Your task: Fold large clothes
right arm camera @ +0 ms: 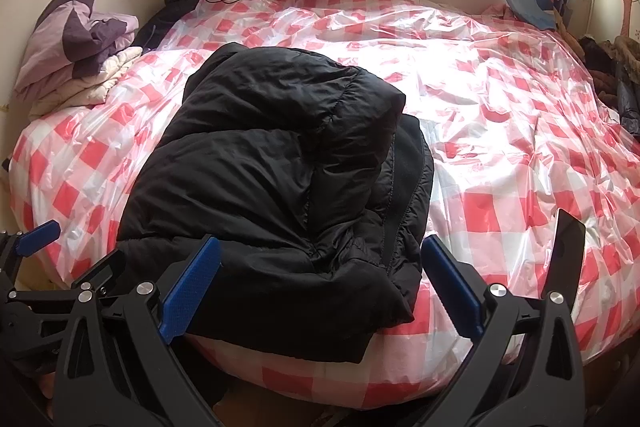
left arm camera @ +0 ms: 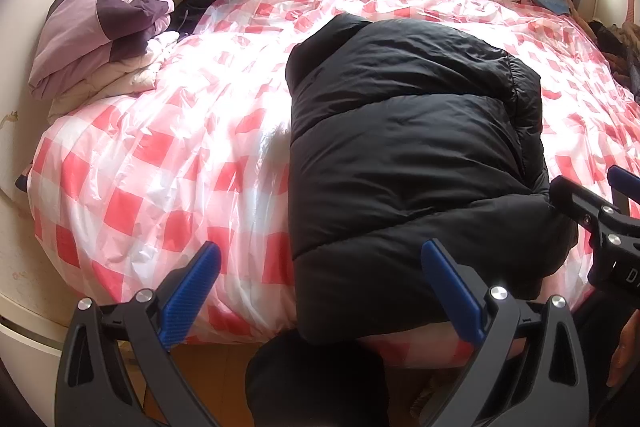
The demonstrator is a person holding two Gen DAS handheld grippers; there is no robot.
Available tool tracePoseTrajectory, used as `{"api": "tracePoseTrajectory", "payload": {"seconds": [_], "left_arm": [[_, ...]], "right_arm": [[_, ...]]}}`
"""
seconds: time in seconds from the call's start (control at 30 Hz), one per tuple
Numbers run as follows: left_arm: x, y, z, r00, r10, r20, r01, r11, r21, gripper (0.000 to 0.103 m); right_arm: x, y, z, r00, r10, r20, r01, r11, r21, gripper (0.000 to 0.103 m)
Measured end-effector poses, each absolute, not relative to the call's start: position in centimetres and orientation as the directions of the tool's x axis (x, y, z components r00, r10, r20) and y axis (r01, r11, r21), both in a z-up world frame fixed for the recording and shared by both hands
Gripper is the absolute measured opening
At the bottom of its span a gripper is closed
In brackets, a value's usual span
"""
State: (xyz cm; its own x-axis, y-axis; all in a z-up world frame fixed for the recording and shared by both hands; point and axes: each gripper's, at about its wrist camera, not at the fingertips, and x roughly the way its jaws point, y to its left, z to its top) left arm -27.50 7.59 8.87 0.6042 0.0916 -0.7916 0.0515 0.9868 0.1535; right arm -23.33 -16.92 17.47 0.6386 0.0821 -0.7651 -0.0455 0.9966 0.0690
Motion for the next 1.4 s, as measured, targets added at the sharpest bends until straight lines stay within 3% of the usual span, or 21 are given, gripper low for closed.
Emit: {"api": "tracePoseTrajectory", "payload": {"seconds": [1.4], "left_arm": [[-27.44,7.81,8.68,0.603,0.087,-0.793,0.052,0.988,0.147,0.096]], "right_arm": [[-23.35,-16.34,17.53,0.642,0.079,-0.763,-0.044,0.997,0.067,0.097]]}}
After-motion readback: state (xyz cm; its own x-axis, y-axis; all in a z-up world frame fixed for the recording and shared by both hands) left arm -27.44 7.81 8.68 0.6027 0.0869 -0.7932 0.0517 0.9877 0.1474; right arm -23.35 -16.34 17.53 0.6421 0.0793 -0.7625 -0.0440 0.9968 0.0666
